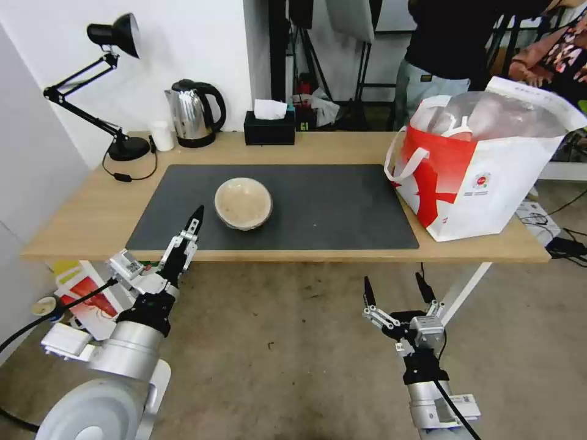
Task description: Pick up the trash from the table and place it into the takeout bag.
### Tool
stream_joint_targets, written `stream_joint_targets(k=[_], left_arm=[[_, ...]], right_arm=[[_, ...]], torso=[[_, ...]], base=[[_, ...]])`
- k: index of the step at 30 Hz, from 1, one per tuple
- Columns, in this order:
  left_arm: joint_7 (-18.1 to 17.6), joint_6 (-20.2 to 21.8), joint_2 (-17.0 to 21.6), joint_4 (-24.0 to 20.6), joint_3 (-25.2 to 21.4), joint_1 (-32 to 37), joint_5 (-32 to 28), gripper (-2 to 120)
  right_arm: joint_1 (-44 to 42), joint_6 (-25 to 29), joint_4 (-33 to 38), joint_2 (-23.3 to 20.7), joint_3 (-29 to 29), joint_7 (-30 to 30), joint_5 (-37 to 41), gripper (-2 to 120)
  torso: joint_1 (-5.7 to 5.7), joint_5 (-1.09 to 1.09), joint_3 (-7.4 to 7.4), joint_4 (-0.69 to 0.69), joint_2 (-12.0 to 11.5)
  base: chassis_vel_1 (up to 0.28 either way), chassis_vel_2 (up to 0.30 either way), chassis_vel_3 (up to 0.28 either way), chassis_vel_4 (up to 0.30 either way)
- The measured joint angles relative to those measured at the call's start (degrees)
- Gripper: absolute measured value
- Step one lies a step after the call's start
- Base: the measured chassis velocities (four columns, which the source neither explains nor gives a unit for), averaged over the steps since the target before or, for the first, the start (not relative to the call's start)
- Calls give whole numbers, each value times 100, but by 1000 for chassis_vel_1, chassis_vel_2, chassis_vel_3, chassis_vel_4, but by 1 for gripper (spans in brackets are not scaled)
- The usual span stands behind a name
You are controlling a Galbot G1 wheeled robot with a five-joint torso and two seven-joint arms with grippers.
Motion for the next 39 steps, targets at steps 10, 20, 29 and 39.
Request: stream_joint_targets(k=[10,20,29,39], left_arm=[[-411,221,189,0,-245,-372,-813,100],[-928,617,545,0,-666,-825,-2208,100],[-1043,699,758,61,-779,-1036,-2503,100],[-1151,752,886,280,-726,-1201,-2461,100]], right_arm=[[0,0,0,0,0,0,0,100],[0,0,0,0,0,0,0,100],[0,0,0,0,0,0,0,100],[0,0,0,0,0,0,0,100]], torso=[[0,0,0,0,0],[0,0,0,0,0],[0,0,0,0,0],[0,0,0,0,0]], base=[[0,0,0,0],[0,0,0,0],[0,0,0,0],[0,0,0,0]])
